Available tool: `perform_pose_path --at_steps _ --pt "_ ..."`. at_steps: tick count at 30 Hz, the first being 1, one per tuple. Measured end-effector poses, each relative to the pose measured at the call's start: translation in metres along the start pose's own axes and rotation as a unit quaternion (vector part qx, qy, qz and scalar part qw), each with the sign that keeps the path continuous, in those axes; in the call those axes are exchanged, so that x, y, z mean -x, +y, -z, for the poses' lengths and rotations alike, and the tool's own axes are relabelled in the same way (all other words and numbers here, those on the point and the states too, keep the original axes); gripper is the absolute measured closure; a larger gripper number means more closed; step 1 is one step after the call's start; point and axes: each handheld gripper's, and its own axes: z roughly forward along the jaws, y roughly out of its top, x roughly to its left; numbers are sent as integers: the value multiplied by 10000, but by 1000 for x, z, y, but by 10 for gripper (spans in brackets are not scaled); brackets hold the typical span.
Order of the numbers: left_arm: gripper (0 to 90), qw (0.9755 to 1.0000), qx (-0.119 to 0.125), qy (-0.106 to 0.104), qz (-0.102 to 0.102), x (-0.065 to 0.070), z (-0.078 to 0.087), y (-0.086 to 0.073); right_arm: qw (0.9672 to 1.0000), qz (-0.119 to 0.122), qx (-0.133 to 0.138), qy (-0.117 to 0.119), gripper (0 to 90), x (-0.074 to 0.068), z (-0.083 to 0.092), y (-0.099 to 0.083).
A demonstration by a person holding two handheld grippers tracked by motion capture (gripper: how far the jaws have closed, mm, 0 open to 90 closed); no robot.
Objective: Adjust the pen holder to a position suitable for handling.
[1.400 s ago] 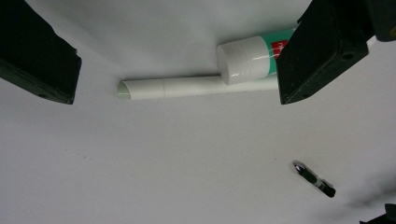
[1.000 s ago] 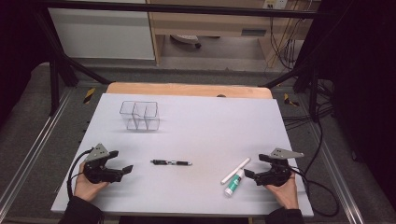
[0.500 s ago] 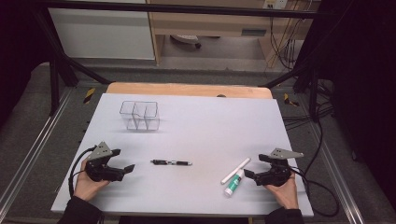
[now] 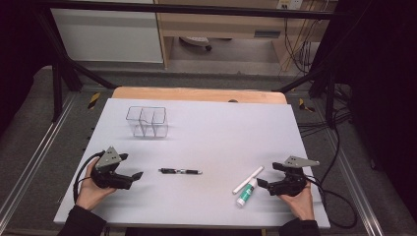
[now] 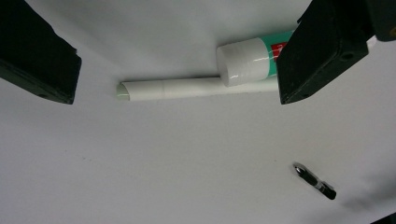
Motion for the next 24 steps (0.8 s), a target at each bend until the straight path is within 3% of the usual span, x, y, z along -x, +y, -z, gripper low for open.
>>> perform_pose_path --at_steps 6,8,12,17,20,24 --pt "103 9994 -72 129 -301 -1 5 11 10000 -4 -23 -14 4 0 0 0" --pt "103 9979 -178 232 -577 -1 7 19 10000 8 -13 -15 4 0 0 0" --pt "103 9965 -221 330 -733 -1 7 26 10000 14 -32 -29 4 0 0 0" --pt "100 9921 -276 466 -1134 -4 4 38 10000 23 -10 -35 4 0 1 1" --pt "94 9913 -373 478 -1171 -4 2 41 10000 31 -18 -29 4 0 1 1" --pt "55 9875 -517 555 -1385 -7 -2 46 10000 26 -10 -29 4 0 1 1"
